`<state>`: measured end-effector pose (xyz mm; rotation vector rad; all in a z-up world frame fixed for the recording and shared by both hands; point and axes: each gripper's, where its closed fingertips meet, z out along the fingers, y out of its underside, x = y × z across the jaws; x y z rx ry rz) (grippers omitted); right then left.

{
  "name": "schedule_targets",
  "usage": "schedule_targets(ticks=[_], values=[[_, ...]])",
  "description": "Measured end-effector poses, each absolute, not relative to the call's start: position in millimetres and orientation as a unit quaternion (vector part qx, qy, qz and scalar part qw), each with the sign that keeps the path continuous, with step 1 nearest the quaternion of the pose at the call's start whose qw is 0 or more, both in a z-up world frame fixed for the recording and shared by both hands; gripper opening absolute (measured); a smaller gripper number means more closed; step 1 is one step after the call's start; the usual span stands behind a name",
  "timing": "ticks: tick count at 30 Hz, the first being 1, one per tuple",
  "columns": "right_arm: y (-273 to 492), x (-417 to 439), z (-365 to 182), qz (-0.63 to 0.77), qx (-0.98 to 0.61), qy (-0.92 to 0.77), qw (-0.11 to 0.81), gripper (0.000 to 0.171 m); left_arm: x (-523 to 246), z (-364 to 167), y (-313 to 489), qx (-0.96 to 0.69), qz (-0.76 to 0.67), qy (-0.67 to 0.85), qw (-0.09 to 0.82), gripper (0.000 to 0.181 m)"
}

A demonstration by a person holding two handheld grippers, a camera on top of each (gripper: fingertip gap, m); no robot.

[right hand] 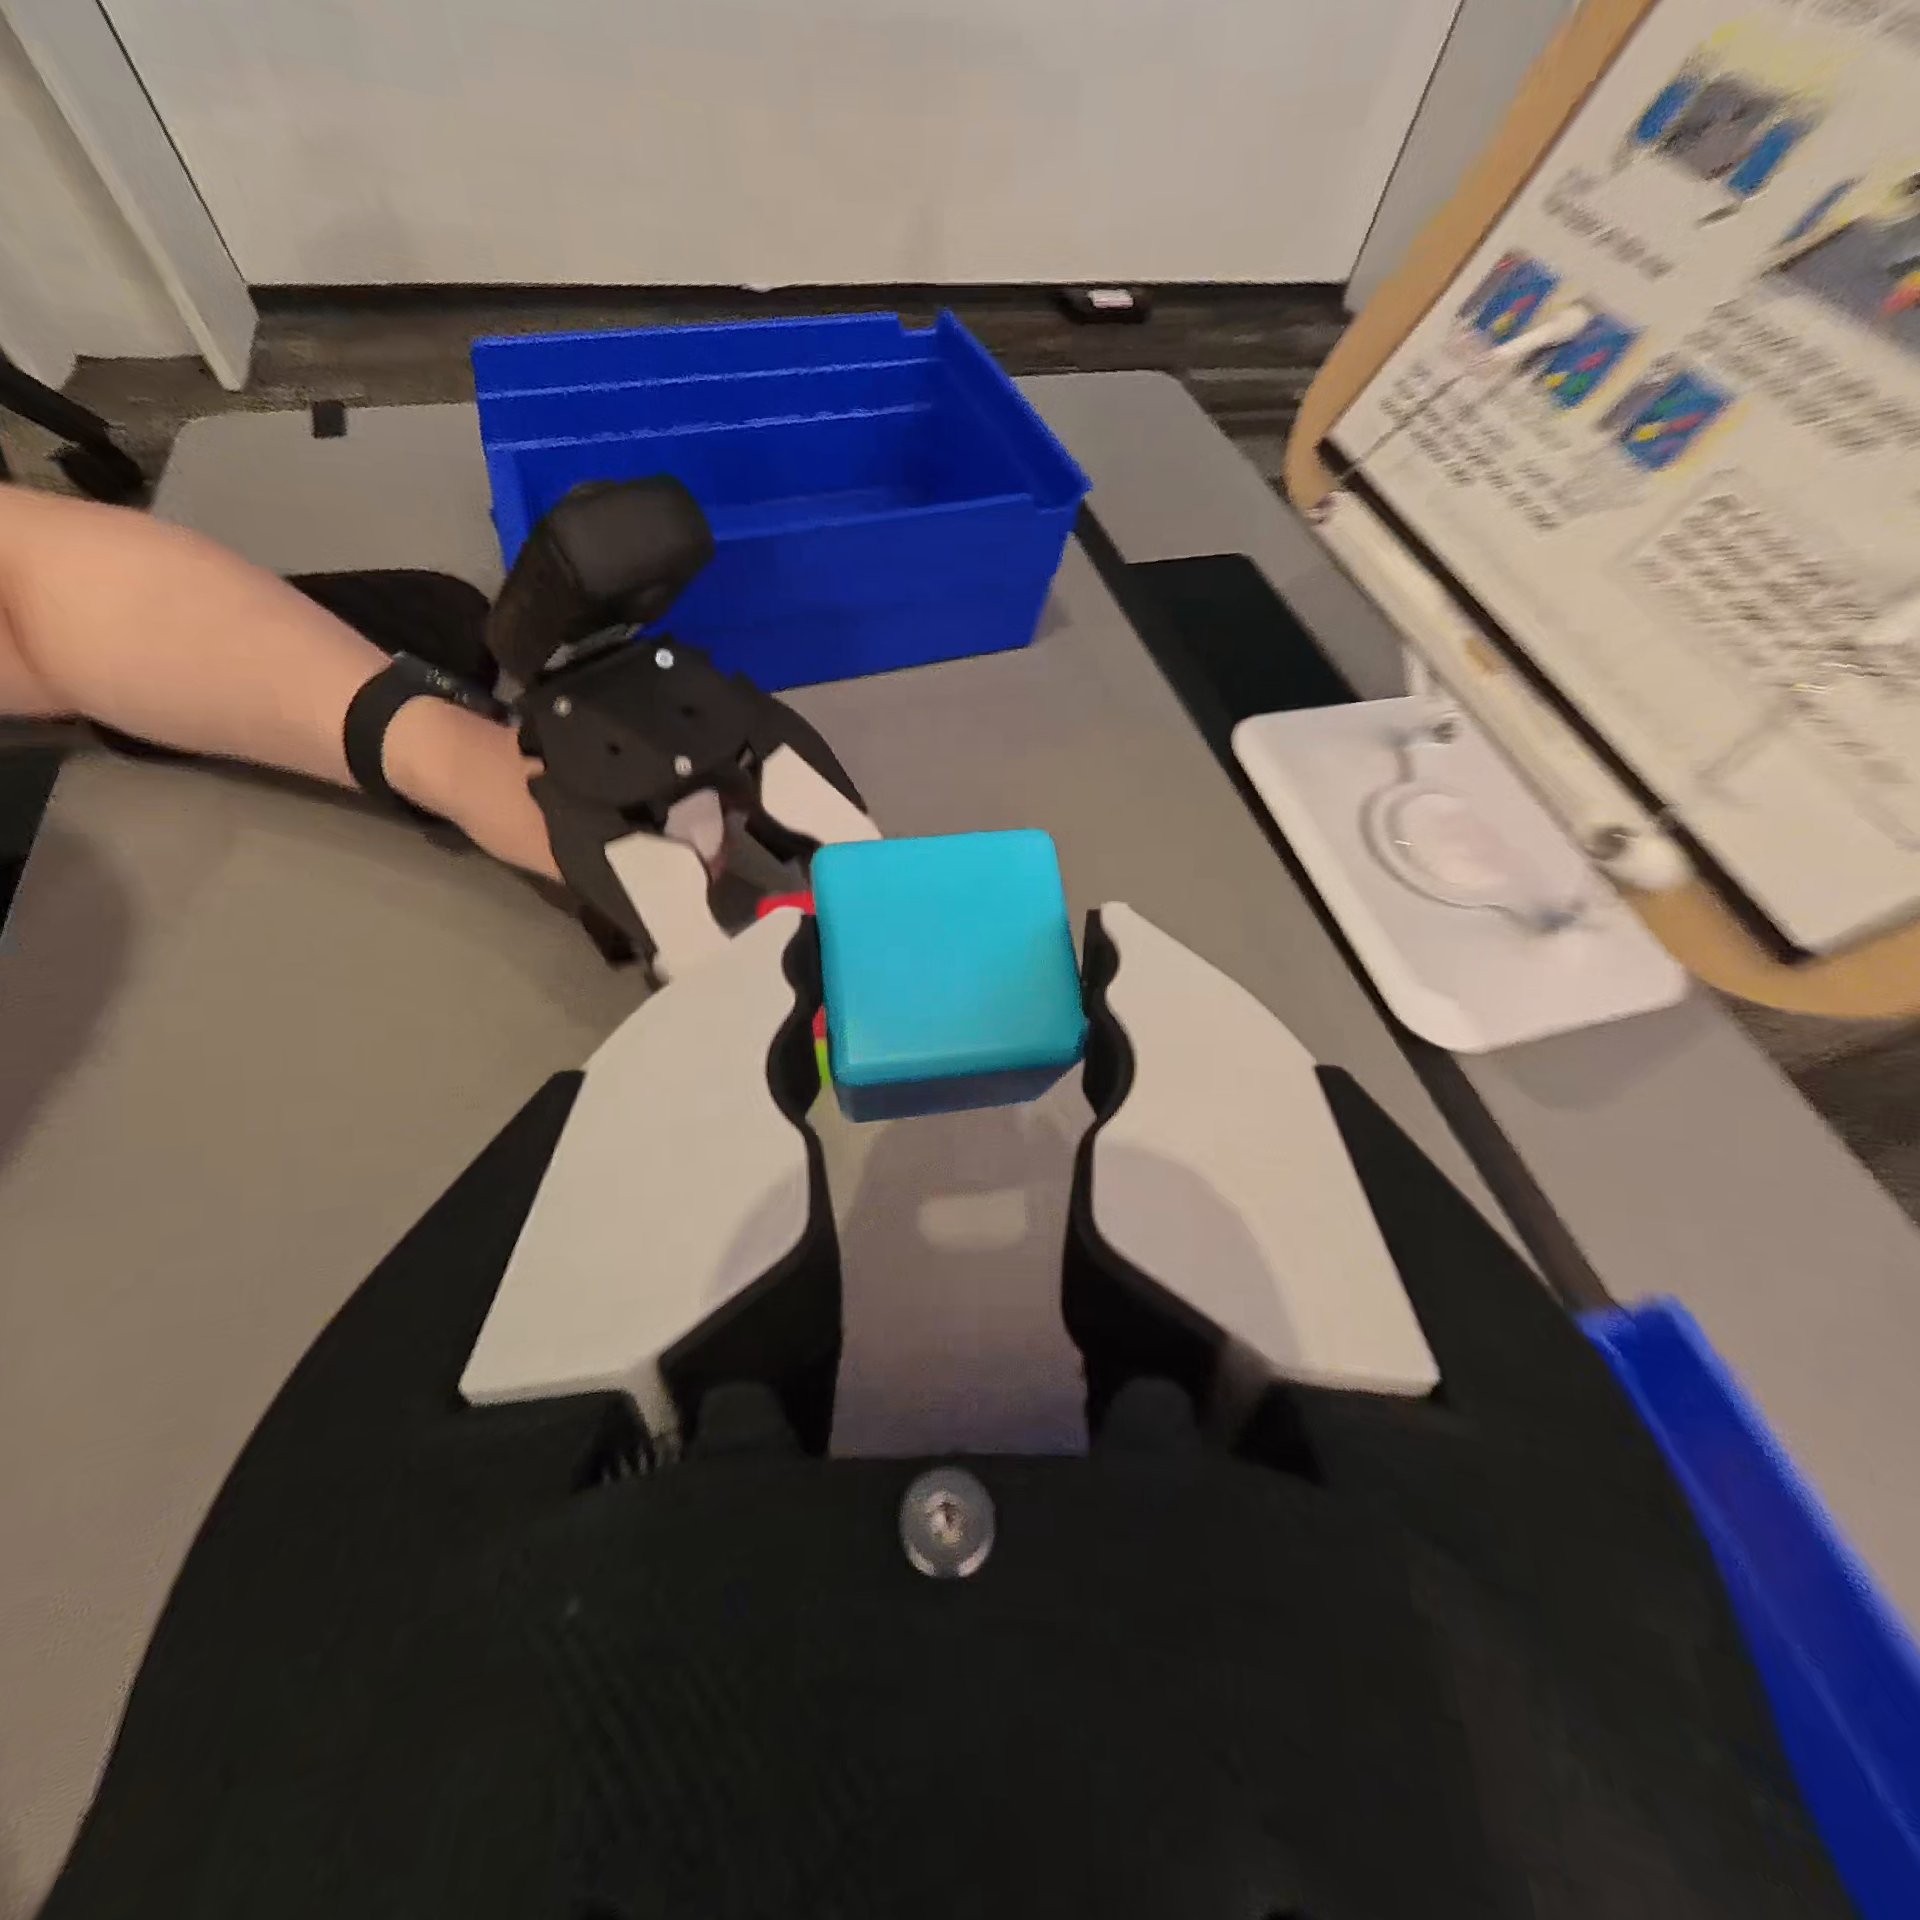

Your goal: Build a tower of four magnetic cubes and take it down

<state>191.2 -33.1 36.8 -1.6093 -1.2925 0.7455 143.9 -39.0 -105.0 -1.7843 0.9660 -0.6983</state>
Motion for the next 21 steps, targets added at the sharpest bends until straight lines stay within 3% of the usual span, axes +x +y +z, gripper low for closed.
schedule_targets(ticks=[4, 7, 12, 18, 21], values=[[-32, 283, 45, 0.285, -0.672, -0.49, 0.477, 0.049, 144, -105, -39, -0.73, -0.288, 0.395, 0.477, 0.062], [-38, 325, -12, 0.272, -0.711, -0.512, 0.398, 0.049, 145, -105, -39, -0.73, -0.291, 0.397, 0.474, 0.062], [-62, 326, -105, 0.282, -0.725, -0.585, 0.23, 0.05, 146, -106, -40, -0.73, -0.293, 0.398, 0.472, 0.062], [-62, 325, -124, 0.28, -0.739, -0.579, 0.2, 0.05, 146, -106, -42, -0.729, -0.294, 0.401, 0.471, 0.062], [-66, 325, -120, 0.301, -0.747, -0.561, 0.193, 0.06, 147, -116, -44, -0.745, -0.286, 0.413, 0.44, 0.067]])
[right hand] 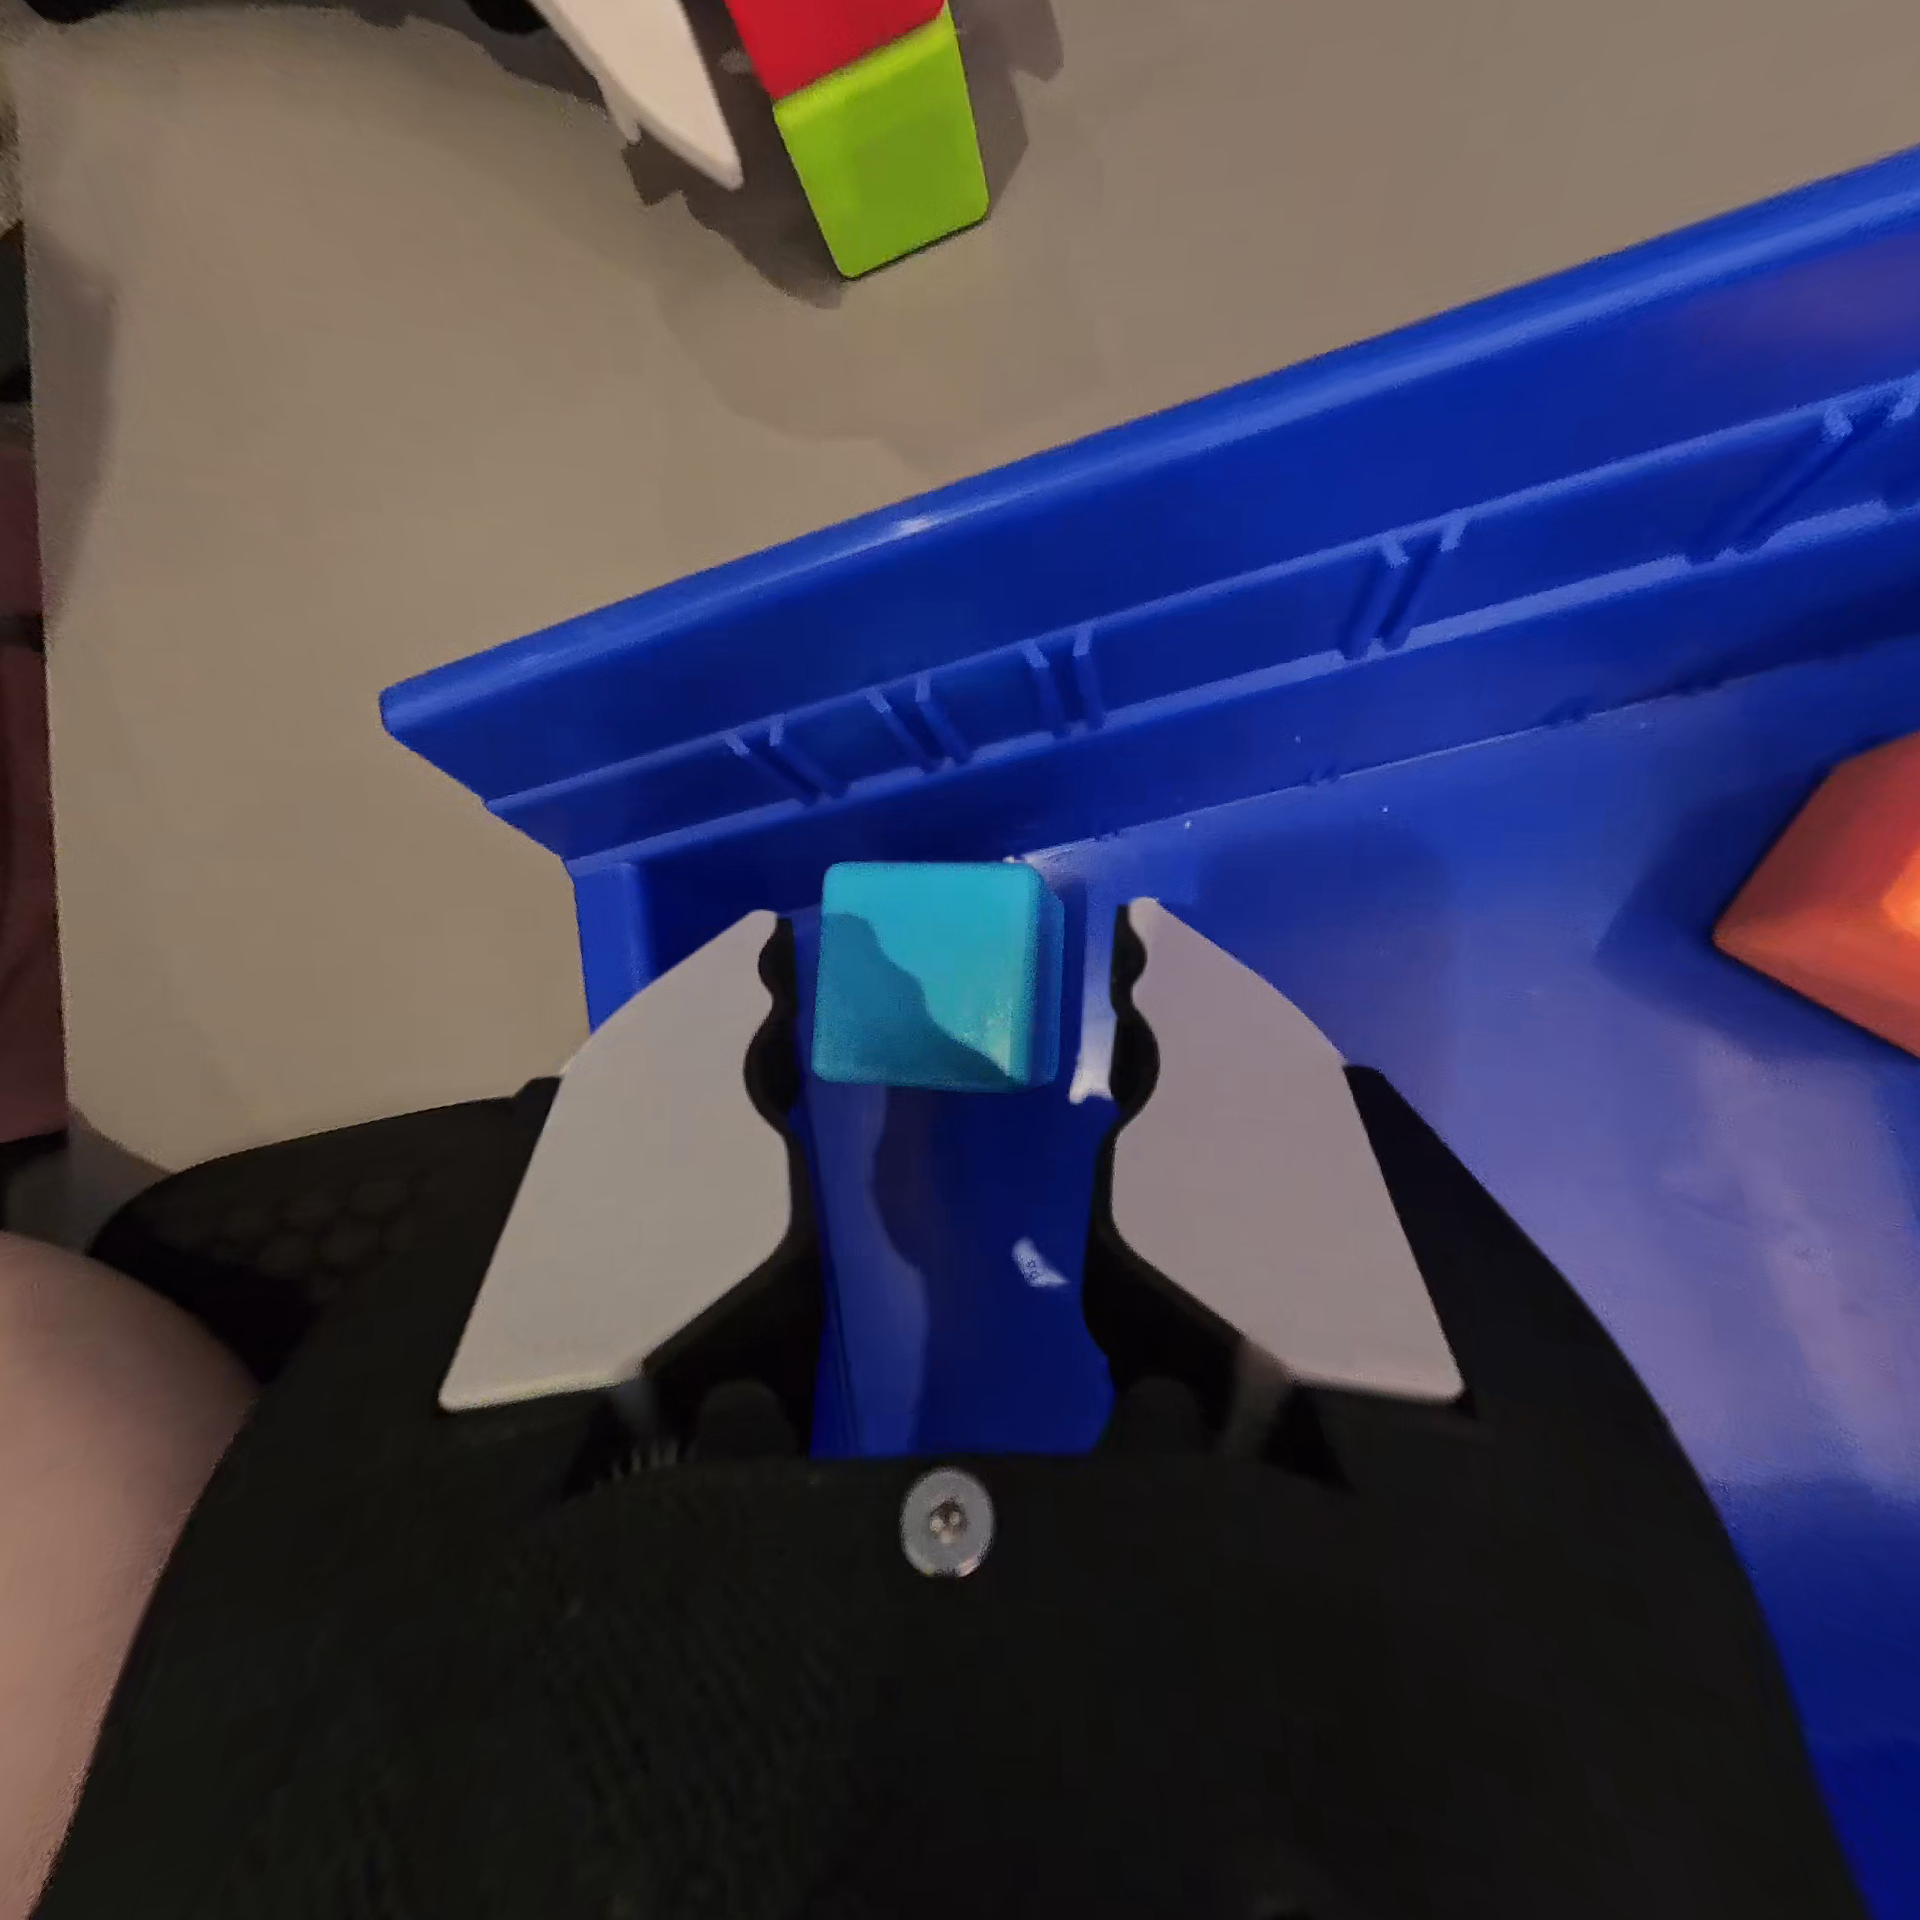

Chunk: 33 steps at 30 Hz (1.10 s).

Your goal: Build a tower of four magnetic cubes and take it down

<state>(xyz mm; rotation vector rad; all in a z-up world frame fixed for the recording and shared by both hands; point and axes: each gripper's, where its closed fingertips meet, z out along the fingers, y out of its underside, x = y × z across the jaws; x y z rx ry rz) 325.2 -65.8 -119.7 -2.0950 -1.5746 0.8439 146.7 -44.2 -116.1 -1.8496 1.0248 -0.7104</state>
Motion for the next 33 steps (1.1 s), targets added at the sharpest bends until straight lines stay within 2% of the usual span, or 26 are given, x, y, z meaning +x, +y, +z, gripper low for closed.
schedule_targets(ticks=[5, 10, 15, 20, 27, 29, 31, 33], values=[[-51, 341, -102, 0.256, -0.775, -0.532, 0.225, 0.065, 145, -135, -50, -0.776, -0.264, 0.421, 0.389, 0.078], [-49, 333, -30, 0.2, -0.734, -0.545, 0.352, 0.064, 141, -151, -48, -0.797, -0.215, 0.435, 0.361, 0.07], [-73, 269, 25, 0.207, -0.644, -0.597, 0.431, 0.064, 141, -158, -49, -0.801, -0.197, 0.446, 0.348, 0.06], [-73, 189, 10, 0.235, -0.626, -0.621, 0.409, 0.067, 143, -157, -53, -0.794, -0.21, 0.457, 0.341, 0.059], [-57, 140, -64, 0.2, -0.662, -0.645, 0.327, 0.066, 143, -157, -55, -0.79, -0.212, 0.464, 0.34, 0.059], [-59, 133, -75, 0.201, -0.667, -0.648, 0.309, 0.062, 143, -158, -55, -0.788, -0.208, 0.468, 0.341, 0.059], [-59, 133, -86, 0.19, -0.67, -0.657, 0.288, 0.047, 143, -158, -56, -0.787, -0.209, 0.469, 0.341, 0.059], [-58, 132, -92, 0.194, -0.675, -0.655, 0.28, 0.049, 143, -158, -56, -0.787, -0.209, 0.47, 0.34, 0.059]])
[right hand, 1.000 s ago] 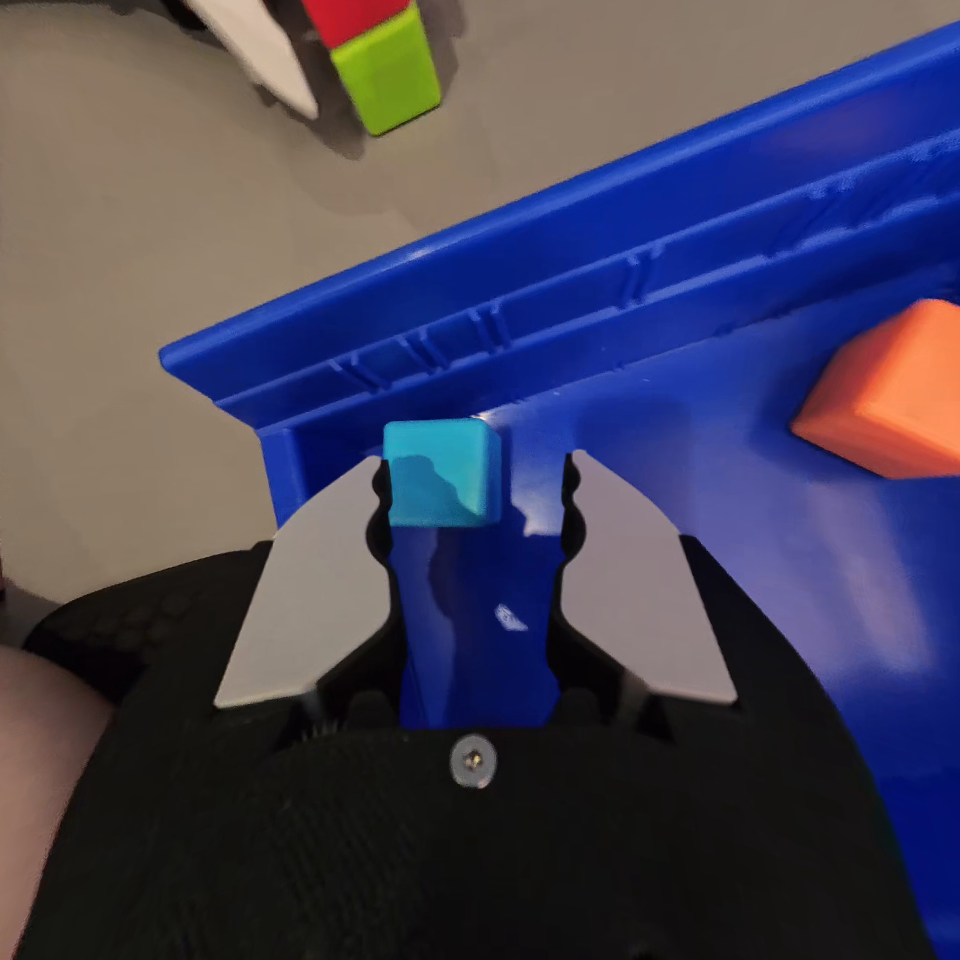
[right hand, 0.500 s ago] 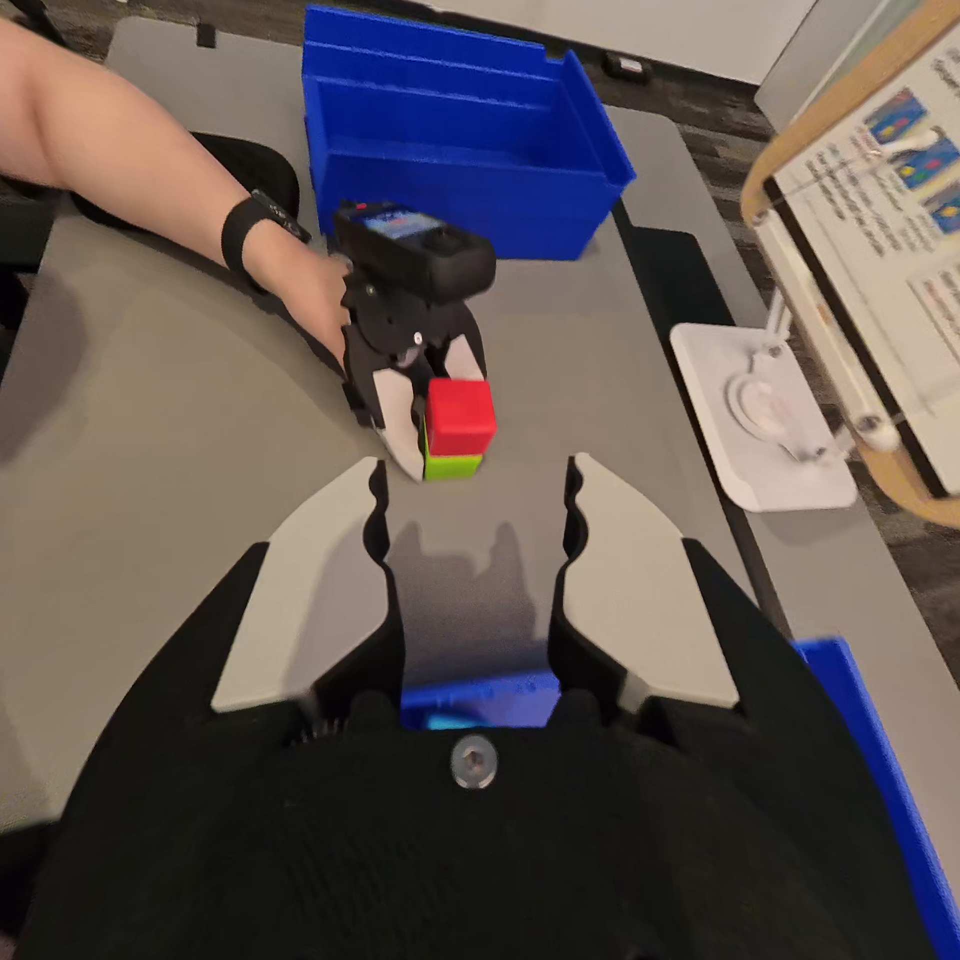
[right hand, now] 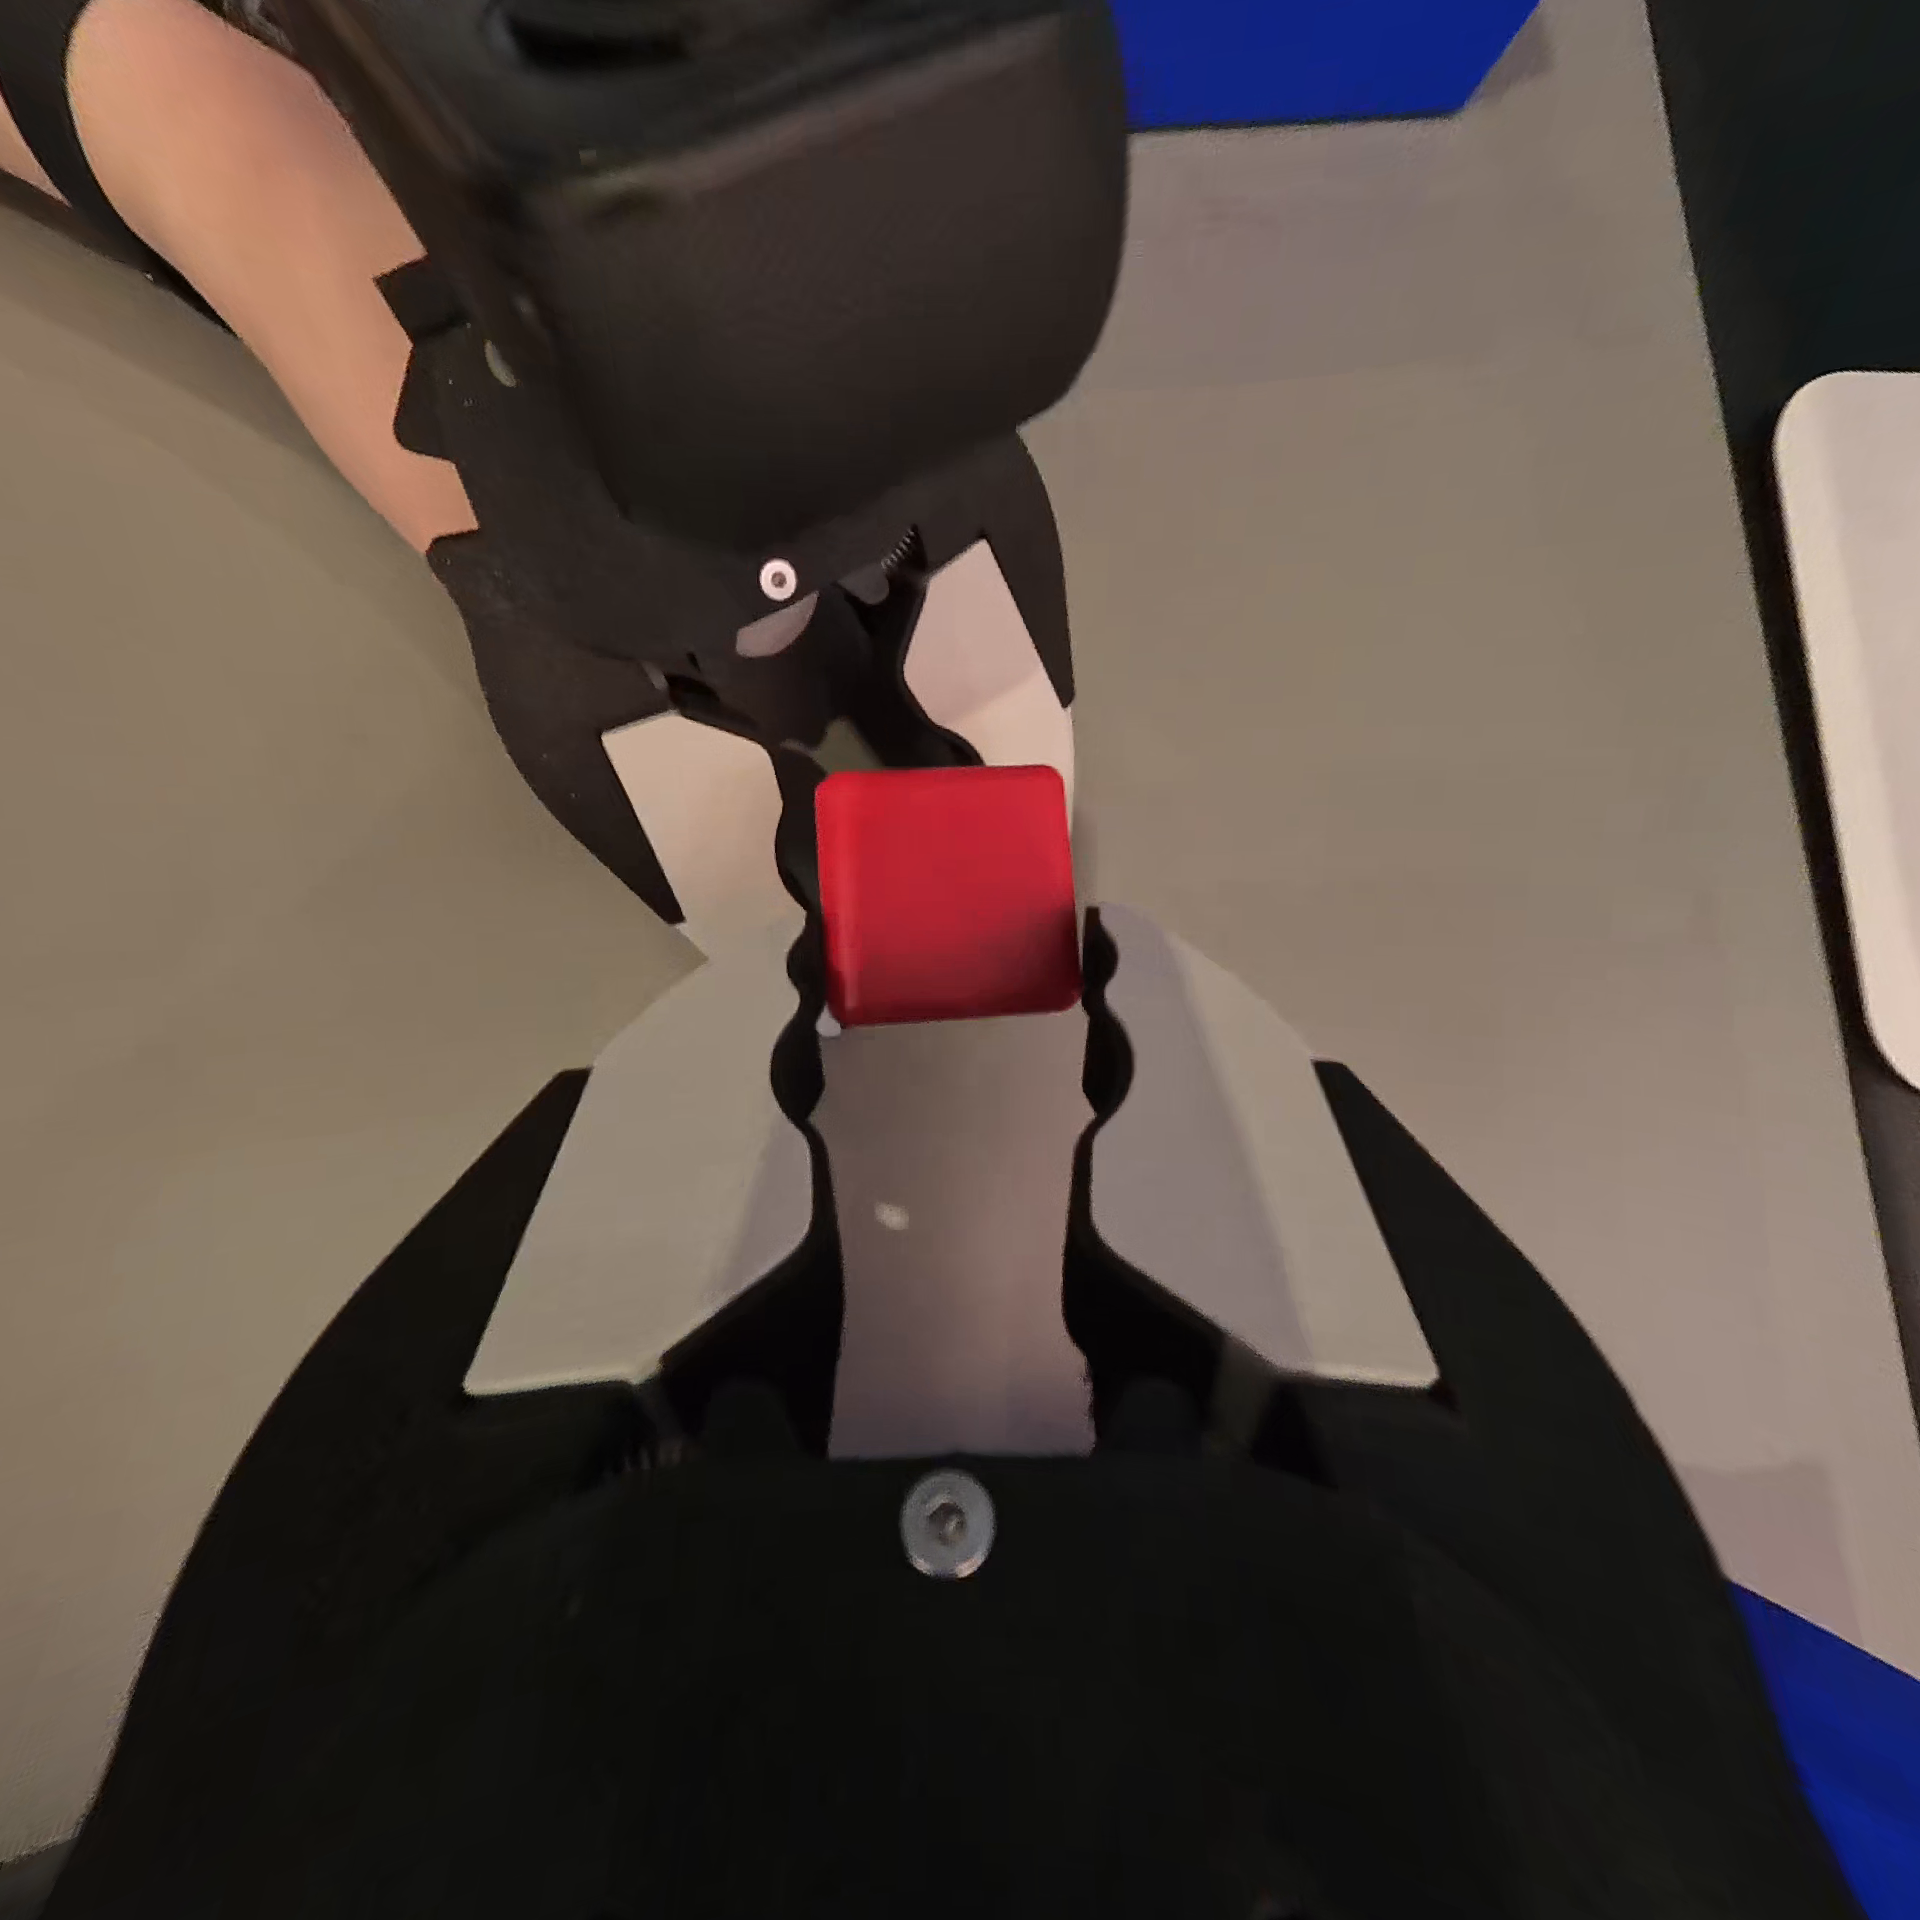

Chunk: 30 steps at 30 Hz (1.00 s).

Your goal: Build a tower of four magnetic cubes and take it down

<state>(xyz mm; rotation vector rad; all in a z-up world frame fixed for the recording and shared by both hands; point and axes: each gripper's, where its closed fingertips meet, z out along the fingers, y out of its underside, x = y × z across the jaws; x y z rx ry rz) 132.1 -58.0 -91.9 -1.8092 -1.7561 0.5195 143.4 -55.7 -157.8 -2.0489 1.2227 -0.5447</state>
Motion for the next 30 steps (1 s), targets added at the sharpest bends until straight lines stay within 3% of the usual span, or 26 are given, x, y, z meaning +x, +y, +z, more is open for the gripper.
schedule_targets(ticks=[16, 25, 30], values=[[-59, 132, -88, 0.268, -0.694, -0.62, 0.249, 0.048, 147, -158, -57, -0.781, -0.206, 0.482, 0.34, 0.058], [-53, 151, -53, 0.231, -0.683, -0.622, 0.305, 0.048, 146, -158, -57, -0.782, -0.207, 0.48, 0.339, 0.058], [-19, 225, -5, 0.153, -0.725, -0.548, 0.388, 0.048, 146, -158, -57, -0.783, -0.207, 0.479, 0.339, 0.057]])
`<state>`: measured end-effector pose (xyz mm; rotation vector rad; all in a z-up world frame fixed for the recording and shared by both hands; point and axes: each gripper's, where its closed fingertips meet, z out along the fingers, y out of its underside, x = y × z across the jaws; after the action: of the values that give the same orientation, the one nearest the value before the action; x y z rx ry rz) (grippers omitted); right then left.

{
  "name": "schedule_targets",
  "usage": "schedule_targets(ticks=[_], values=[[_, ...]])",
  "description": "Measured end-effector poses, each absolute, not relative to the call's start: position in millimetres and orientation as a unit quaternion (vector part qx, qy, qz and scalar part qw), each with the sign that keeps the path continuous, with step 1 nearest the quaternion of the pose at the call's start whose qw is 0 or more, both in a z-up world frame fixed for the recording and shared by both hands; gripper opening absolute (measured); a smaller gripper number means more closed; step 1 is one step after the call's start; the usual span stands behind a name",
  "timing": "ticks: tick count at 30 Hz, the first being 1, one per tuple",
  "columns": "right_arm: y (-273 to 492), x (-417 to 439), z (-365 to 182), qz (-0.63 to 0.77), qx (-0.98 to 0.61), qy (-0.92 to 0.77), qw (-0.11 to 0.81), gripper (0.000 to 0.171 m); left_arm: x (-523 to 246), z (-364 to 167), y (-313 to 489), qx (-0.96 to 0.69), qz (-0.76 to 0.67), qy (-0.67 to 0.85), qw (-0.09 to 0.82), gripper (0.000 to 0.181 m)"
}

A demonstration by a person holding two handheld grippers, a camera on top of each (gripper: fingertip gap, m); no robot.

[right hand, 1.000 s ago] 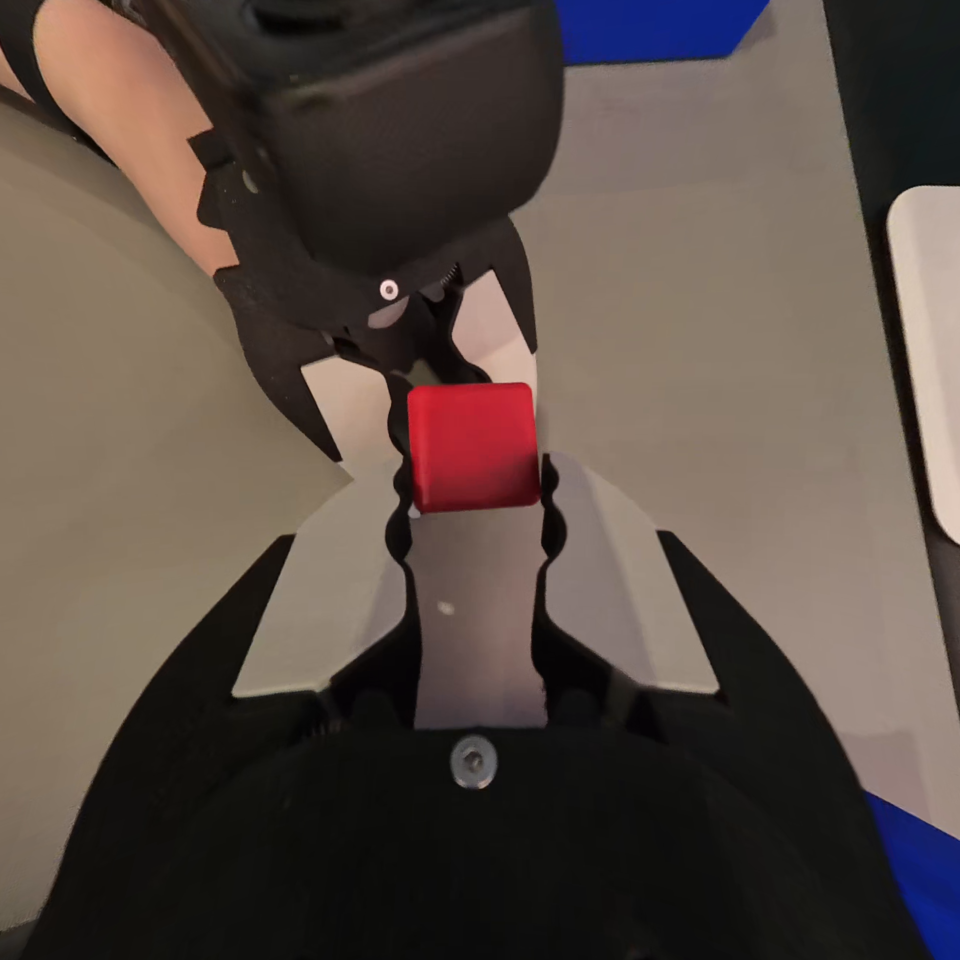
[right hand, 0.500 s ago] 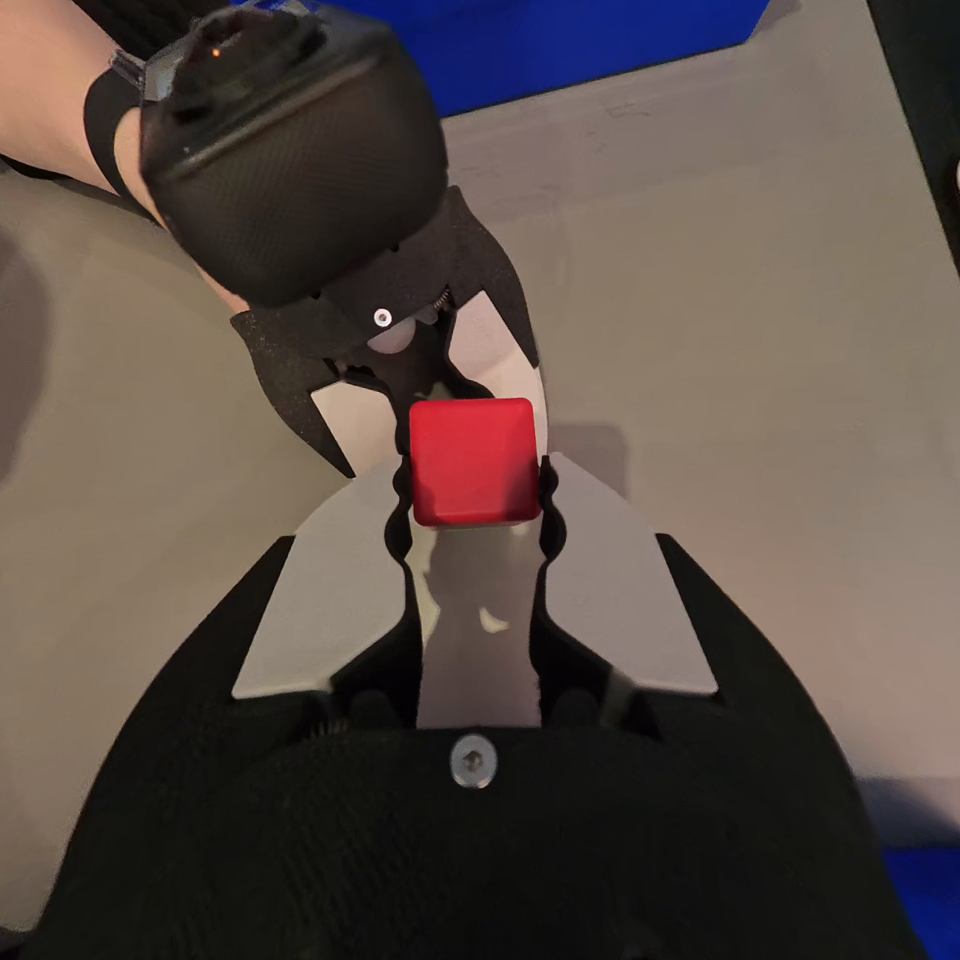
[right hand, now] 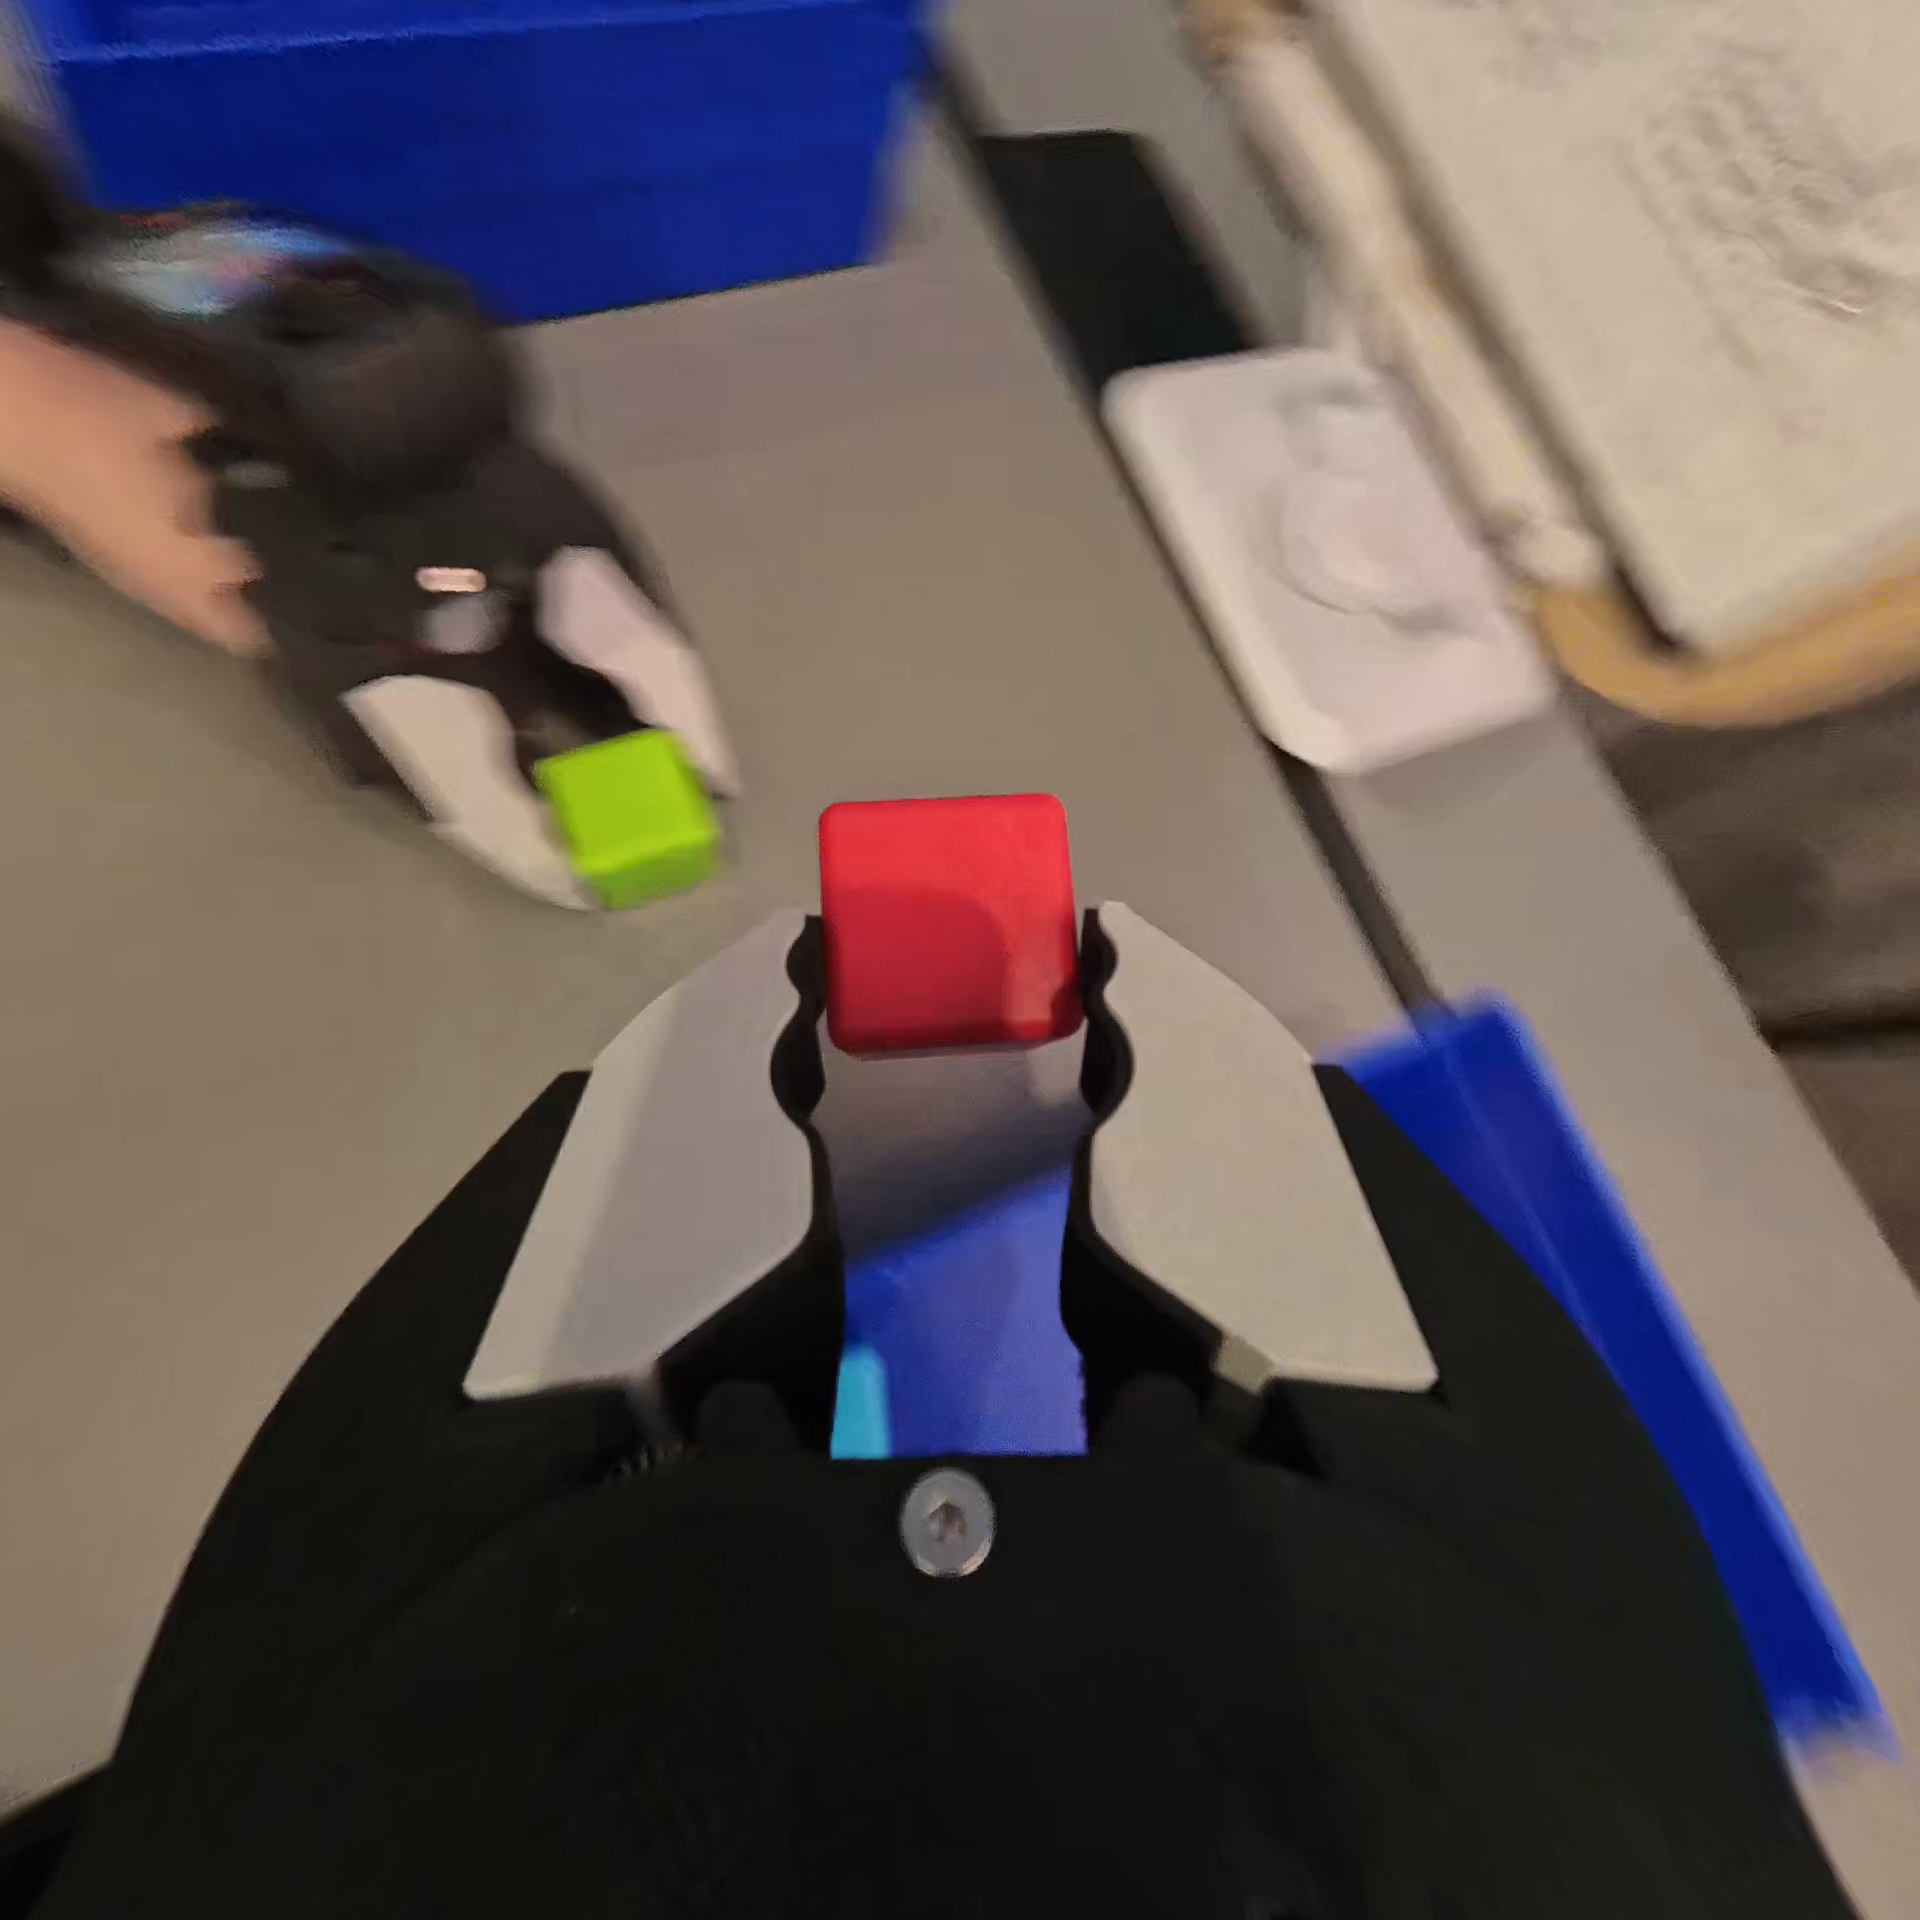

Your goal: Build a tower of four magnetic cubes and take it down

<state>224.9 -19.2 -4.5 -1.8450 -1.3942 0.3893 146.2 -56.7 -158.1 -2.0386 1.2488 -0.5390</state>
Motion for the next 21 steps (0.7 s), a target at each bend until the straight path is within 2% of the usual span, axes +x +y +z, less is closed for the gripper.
schedule_targets(ticks=[4, 8, 13, 16, 21], values=[[58, 358, 3, 0.027, -0.838, -0.29, 0.462, 0.048, 146, -158, -57, -0.783, -0.208, 0.48, 0.338, 0.057], [87, 438, -68, -0.071, -0.914, -0.139, 0.376, 0.048, 146, -158, -57, -0.783, -0.208, 0.48, 0.337, 0.057], [98, 460, -124, -0.096, -0.938, -0.087, 0.323, 0.049, 146, -158, -57, -0.783, -0.208, 0.479, 0.337, 0.057], [101, 465, -125, -0.124, -0.931, -0.095, 0.329, 0.049, 146, -158, -57, -0.783, -0.209, 0.479, 0.337, 0.057], [98, 460, -104, -0.115, -0.926, -0.112, 0.342, 0.061, 146, -159, -58, -0.783, -0.208, 0.481, 0.335, 0.059]])
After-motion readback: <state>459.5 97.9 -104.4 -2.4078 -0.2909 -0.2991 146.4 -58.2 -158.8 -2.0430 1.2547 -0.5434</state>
